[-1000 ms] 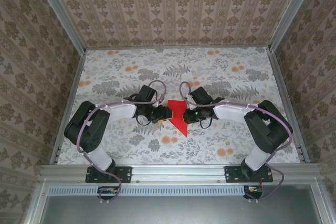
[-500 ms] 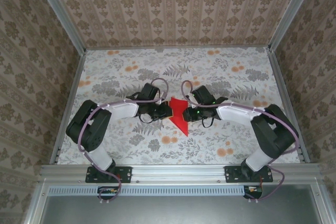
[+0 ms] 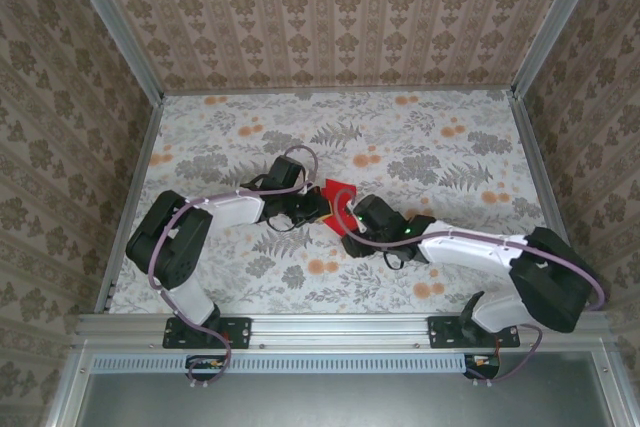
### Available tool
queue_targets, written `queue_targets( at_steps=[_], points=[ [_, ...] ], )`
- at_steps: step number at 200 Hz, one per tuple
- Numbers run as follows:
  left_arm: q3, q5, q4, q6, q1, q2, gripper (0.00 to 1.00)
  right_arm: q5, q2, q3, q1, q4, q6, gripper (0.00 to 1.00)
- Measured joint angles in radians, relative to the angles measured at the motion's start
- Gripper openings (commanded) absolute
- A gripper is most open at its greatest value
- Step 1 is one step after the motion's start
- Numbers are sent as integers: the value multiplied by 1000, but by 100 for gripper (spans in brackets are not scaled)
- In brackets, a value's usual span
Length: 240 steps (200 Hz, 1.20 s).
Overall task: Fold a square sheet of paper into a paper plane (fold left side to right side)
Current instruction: Fourth fold the wing at the center of the table.
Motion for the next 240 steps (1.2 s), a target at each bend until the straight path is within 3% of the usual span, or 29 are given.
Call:
queue_targets(
  at_steps=[57,158,192,240],
  points=[
    [0,0,0,0,0,0,1,44,163,87,16,11,-32,50],
    [11,0,-5,0,0,0,3,79,236,127,16,25,-51,45],
    [18,0,-7,0,0,0,5,83,237,135,16,24,-51,38],
    [18,0,-12,0,0,0,13,84,237,135,16,23,-46,18]
  ],
)
